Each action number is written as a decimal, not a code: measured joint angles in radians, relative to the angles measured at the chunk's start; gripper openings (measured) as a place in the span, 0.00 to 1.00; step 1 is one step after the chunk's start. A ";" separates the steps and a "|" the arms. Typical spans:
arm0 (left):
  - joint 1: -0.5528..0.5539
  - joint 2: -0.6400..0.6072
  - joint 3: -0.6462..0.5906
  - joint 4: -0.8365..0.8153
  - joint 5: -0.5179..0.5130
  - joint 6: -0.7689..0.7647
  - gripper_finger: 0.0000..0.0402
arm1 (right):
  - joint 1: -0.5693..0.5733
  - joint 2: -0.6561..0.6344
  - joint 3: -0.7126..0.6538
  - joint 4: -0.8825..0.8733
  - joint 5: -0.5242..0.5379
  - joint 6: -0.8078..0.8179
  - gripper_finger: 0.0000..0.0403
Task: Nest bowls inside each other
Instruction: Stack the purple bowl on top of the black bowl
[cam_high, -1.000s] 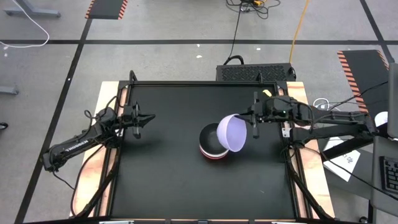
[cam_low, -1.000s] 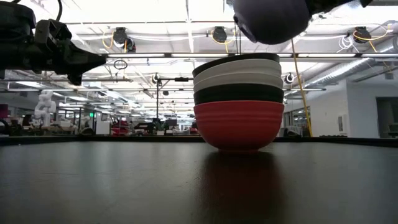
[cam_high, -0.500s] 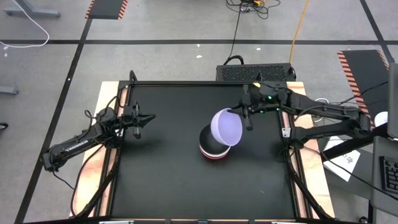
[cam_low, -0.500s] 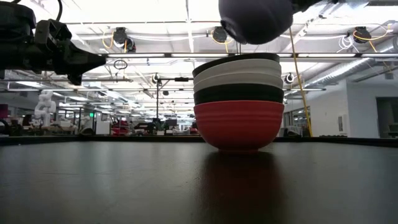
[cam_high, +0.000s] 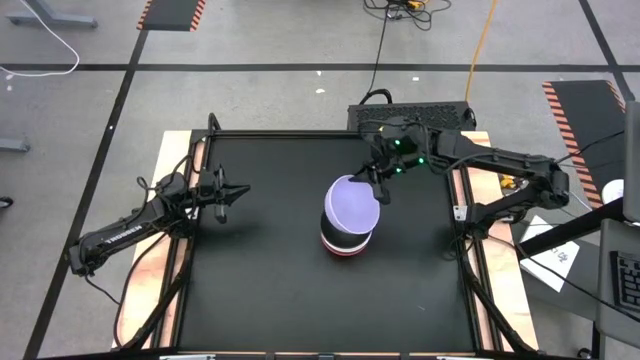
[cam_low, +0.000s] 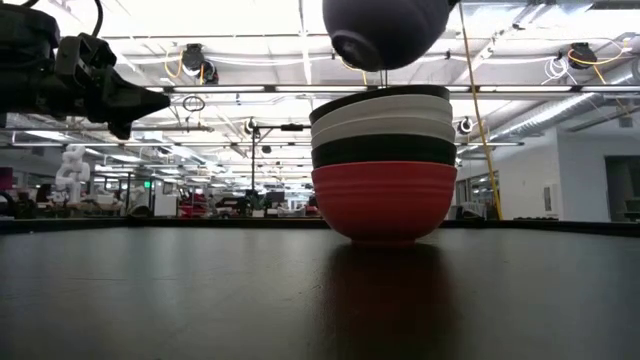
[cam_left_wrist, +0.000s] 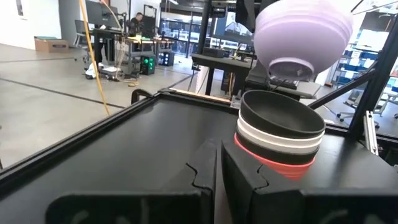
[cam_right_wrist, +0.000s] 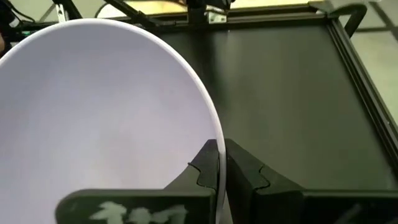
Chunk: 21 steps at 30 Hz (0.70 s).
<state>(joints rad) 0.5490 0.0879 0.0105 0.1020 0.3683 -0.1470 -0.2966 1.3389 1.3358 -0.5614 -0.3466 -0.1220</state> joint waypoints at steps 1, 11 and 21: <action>0.000 0.000 0.000 -0.002 0.000 0.004 0.06 | 0.000 0.013 0.021 -0.023 0.000 -0.002 0.01; 0.000 0.000 0.000 -0.005 0.000 0.014 0.06 | -0.003 0.121 0.191 -0.179 -0.004 0.005 0.01; 0.000 0.000 0.000 -0.002 0.000 0.014 0.06 | -0.004 0.201 0.229 -0.226 -0.054 0.022 0.01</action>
<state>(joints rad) 0.5488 0.0876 0.0105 0.0998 0.3683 -0.1333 -0.3008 1.5397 1.5647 -0.7879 -0.4007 -0.0999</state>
